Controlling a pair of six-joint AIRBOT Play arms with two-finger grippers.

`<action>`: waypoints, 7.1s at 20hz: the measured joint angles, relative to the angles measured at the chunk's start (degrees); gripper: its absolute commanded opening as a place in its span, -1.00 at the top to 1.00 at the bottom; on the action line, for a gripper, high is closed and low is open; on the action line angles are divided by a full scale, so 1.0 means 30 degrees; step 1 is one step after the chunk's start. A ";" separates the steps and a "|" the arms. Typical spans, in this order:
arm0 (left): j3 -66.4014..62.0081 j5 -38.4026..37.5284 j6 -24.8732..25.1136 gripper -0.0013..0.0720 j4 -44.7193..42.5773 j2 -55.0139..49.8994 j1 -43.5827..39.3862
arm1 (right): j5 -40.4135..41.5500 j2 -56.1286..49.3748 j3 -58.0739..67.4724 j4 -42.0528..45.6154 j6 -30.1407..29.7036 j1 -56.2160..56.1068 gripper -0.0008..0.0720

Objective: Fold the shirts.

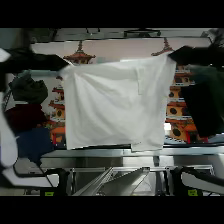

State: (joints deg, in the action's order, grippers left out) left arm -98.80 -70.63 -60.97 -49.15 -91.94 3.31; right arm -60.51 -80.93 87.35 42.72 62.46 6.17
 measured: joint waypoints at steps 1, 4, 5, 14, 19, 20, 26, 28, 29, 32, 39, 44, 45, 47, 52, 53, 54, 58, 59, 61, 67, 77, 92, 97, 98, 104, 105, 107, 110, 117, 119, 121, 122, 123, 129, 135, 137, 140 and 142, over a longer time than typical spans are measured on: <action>-0.0488 0.0204 0.0051 0.89 -0.0204 -0.1807 -0.0153 | 0.0801 -0.1537 -0.0095 0.0146 -0.0066 -0.0321 0.92; -0.2747 0.0255 0.0066 0.31 -0.0474 -0.6062 -0.0240 | 0.3242 -0.5136 -0.0233 -0.0182 -0.0204 -0.0998 -0.30; -0.3585 -0.0022 0.0051 0.03 -0.0546 -0.7053 -0.0189 | 0.3803 -0.5872 -0.0248 -0.0481 -0.0211 -0.1078 -0.31; -0.3810 -0.3541 -0.2157 0.03 -0.0707 -0.5246 0.3169 | -0.1166 -0.2922 -0.0707 0.0233 0.0663 0.2769 -0.10; 0.5187 -0.4568 -0.2324 0.03 -0.0794 -0.0087 0.5326 | -0.3534 0.2776 -0.7825 0.2280 0.1559 0.6703 -0.09; 0.7257 -0.4371 -0.2222 0.03 -0.0787 0.0867 0.5676 | -0.3534 0.3767 -0.9617 0.2484 0.1639 0.7512 -0.09; 1.6779 -0.2208 -0.1938 0.03 -0.0780 0.4444 0.6863 | -0.2579 0.6040 -1.6276 0.2463 0.0845 0.9959 -0.09; 1.8506 -0.1355 -0.1661 0.02 -0.0699 0.4896 0.6914 | -0.2251 0.6186 -1.6983 0.1916 0.0444 1.0156 -0.09; 1.9154 -0.0911 -0.1574 0.02 -0.0692 0.5042 0.6834 | -0.2200 0.6229 -1.7201 0.1661 0.0291 1.0222 -0.09; 2.0363 0.0109 -0.1304 0.02 -0.0612 0.5246 0.6120 | -0.2011 0.6280 -1.7537 0.1260 0.0007 1.0309 -0.09; 2.0495 0.0889 -0.1158 0.02 -0.1137 0.5370 0.5049 | -0.2353 0.5034 -1.7711 0.0962 -0.0197 1.0360 -0.09; 1.7908 -0.1523 -0.1158 0.02 -0.1151 0.5384 0.6360 | -0.2652 0.4575 -1.7748 0.0969 -0.0219 1.0360 -0.09; 1.7602 -0.1851 -0.1158 0.02 -0.1129 0.5384 0.6696 | -0.2659 0.4473 -1.7843 0.1027 -0.0211 1.0360 -0.09; 1.7478 -0.1974 -0.1158 0.02 -0.1173 0.5384 0.7257 | -0.2637 0.4146 -1.8098 0.1115 -0.0204 1.0367 -0.09; 1.8935 -0.0044 -0.0969 0.02 -0.1209 0.5384 0.7825 | -0.2127 0.2623 -1.8367 -0.0124 -0.1260 1.0360 -0.09; 1.9278 0.0525 -0.0918 0.02 -0.1144 0.5384 0.7745 | -0.2025 0.2244 -1.8382 -0.0794 -0.1654 1.0346 -0.10; 1.9584 0.0918 -0.0845 0.02 -0.1122 0.5384 0.7562 | -0.1923 0.1851 -1.8389 -0.1406 -0.2018 1.0309 -0.10; 2.0305 0.2135 -0.0729 0.02 -0.0991 0.5391 0.6331 | -0.2018 0.0415 -1.8389 -0.3213 -0.3031 0.9887 -0.49; 2.0385 0.2288 -0.0721 0.02 -0.0911 0.5391 0.5901 | -0.2127 0.0138 -1.8382 -0.3512 -0.3206 0.9704 -0.49; 2.0473 0.2667 -0.0721 0.02 -0.0823 0.5391 0.5064 | -0.2164 -0.0291 -1.8382 -0.3730 -0.3439 0.9384 -0.49; 2.0538 0.2849 -0.0809 0.02 -0.0546 0.4371 0.3300 | -0.1931 -0.0729 -1.8389 -0.3847 -0.3810 0.9034 -0.49; 1.9118 0.2033 -0.0801 0.86 -0.0780 0.3366 0.3832 | -0.1596 -0.0809 -1.8396 -0.3570 -0.4014 0.8990 0.44; 1.2145 -0.4510 0.4503 0.88 1.9329 1.1409 0.8429 | -0.7941 0.7766 -0.9333 -1.5489 -0.4459 1.0032 0.92; 0.6725 -0.5195 0.3504 0.88 2.7241 1.4338 1.5285 | -0.4714 1.2349 -0.1945 -1.7879 -0.4583 1.2845 0.92; 0.6069 -0.5275 0.3118 0.88 2.7766 1.4426 1.6247 | -0.4146 1.2772 -0.0699 -1.7333 -0.4583 1.3318 0.92; 0.3570 -0.4648 0.1734 0.88 2.1784 1.2480 1.2976 | -0.3446 1.1832 0.1858 -1.3661 -0.4014 1.2582 0.92; 0.3424 -0.4131 0.1574 0.88 1.9948 1.1759 1.1468 | -0.3512 1.1220 0.1668 -1.2699 -0.3956 1.1613 0.92; 0.3235 -0.3133 0.1311 0.88 1.6655 1.0061 0.8721 | -0.3563 0.9675 0.0874 -1.0149 -0.3847 0.9143 0.93; 0.3126 -0.1559 0.0721 0.88 1.1752 0.6812 0.5661 | -0.2375 0.6331 -0.0517 -0.5923 -0.3643 0.5821 0.93; 0.2251 0.1290 0.0503 0.89 0.5996 -0.1851 0.3592 | 0.0641 -0.4248 -0.0226 -0.5224 -0.3337 0.3388 0.93; 0.1107 0.1610 0.0656 0.89 0.5508 -0.4248 0.3490 | 0.0889 -0.6462 0.0408 -0.5916 -0.3432 0.3257 0.93; -0.0226 0.1734 0.0758 0.89 0.5144 -0.6317 0.3424 | 0.1195 -0.8153 0.0903 -0.6375 -0.3701 0.3191 0.93; -0.0976 0.1763 0.0780 0.89 0.5027 -0.7257 0.3410 | 0.1297 -0.8794 0.1056 -0.6492 -0.3847 0.3169 0.93; -0.1683 0.1763 0.0831 0.89 0.5005 -0.8021 0.3395 | 0.1370 -0.9304 0.1173 -0.6630 -0.3978 0.3147 0.93; -0.5238 0.1275 0.0838 0.91 0.3519 -1.0979 0.3038 | 0.0889 -1.0586 0.1392 -0.4634 -0.3504 0.2856 0.93; -0.5952 0.1953 0.0903 0.91 -0.0306 -1.1424 0.2127 | 0.0583 -1.0819 0.1406 -0.1056 -0.1712 0.2688 0.93; -0.5996 0.2193 0.0933 0.79 -0.1078 -1.1460 0.1872 | 0.0583 -1.0863 0.1406 -0.0561 -0.1515 0.2659 0.92; -0.6040 0.2346 0.0976 0.17 -0.1814 -1.1366 0.1676 | 0.0714 -1.0885 0.1428 -0.0117 -0.1311 0.2601 0.03; -0.6047 0.1960 0.0969 0.16 -0.1982 -1.0907 0.1639 | 0.0634 -1.0768 0.1545 -0.0015 -0.1217 0.2601 0.03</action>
State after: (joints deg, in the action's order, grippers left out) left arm -116.95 -64.75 -58.06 -55.09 -124.66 8.23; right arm -58.61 -113.23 91.98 42.68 58.81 13.98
